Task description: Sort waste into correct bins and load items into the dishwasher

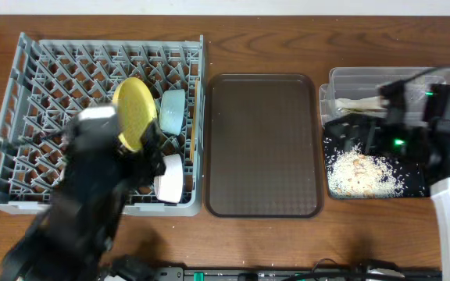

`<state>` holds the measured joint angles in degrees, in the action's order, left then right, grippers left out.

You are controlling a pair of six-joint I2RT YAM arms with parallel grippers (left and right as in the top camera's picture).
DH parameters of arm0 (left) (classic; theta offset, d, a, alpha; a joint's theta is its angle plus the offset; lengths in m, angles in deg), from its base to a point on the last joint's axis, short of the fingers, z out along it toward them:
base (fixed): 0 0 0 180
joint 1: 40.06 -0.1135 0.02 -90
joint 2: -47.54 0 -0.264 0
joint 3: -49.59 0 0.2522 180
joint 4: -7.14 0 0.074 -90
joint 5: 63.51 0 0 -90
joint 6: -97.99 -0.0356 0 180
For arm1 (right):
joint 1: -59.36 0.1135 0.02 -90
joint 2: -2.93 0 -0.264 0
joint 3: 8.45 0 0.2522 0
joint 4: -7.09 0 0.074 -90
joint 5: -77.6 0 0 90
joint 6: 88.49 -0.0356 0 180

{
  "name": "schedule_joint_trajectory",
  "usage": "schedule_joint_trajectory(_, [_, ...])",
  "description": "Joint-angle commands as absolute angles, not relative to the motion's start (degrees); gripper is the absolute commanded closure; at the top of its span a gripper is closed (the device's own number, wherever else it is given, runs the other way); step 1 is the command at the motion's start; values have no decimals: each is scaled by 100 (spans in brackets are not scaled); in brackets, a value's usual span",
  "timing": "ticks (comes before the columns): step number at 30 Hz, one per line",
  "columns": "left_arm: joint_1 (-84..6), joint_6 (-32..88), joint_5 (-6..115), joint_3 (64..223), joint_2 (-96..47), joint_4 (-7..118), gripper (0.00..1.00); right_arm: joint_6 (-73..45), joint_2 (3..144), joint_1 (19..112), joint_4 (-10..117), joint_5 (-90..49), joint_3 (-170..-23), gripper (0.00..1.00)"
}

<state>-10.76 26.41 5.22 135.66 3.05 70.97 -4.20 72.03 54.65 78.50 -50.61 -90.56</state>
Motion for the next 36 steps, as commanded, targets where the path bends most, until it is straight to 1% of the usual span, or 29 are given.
schedule_joint_trajectory(1, [-1106,3229,524,13619,600,7374,10,-116,7140,6110,7690,-4712,-9076,1])
schedule_joint_trajectory(6, [-1106,3229,485,13619,736,7901,9,-164,7140,6776,7375,-4543,-9076,1])
schedule_joint_trajectory(12, [-1106,3229,485,13617,720,8188,9,-169,7142,7082,7297,-4565,-9076,1])
schedule_joint_trajectory(25, [-1106,3231,485,13617,720,8222,8,-118,7140,7135,7356,-4447,-9076,1])
schedule_joint_trajectory(29, [-1106,3231,485,13617,720,8222,8,480,7048,7132,7367,-4327,-9076,1])
schedule_joint_trajectory(33, [-1106,3231,485,13617,720,8222,8,662,6460,7122,7447,-4036,-9076,1])
schedule_joint_trajectory(36, [-1106,3229,485,13617,720,8222,8,721,5839,7122,7419,-3485,-9054,1])
